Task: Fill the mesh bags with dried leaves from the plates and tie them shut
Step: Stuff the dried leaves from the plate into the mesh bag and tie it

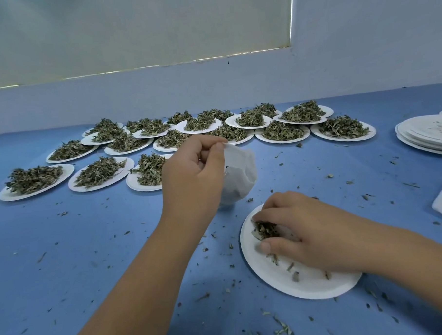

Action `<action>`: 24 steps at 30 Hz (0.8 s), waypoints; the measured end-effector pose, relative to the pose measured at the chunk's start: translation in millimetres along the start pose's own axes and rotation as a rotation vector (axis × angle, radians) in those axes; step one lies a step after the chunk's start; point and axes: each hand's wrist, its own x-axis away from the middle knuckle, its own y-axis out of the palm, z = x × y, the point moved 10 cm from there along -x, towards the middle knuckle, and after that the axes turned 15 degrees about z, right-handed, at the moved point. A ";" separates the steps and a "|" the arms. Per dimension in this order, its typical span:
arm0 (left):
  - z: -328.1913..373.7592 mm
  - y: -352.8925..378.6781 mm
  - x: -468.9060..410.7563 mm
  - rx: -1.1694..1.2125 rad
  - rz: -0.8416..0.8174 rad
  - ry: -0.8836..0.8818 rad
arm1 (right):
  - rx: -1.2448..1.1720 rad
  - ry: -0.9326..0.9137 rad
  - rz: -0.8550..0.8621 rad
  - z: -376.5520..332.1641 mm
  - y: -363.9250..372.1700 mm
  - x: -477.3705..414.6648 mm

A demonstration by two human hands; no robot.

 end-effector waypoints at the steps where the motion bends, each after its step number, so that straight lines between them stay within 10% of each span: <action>1: 0.1 0.8 0.3 -0.002 -0.006 0.005 | -0.004 -0.008 -0.007 -1.7 -0.1 0.4; 24: 1.3 6.0 2.8 -0.038 -0.052 0.028 | -0.131 -0.056 -0.208 1.4 -13.7 12.4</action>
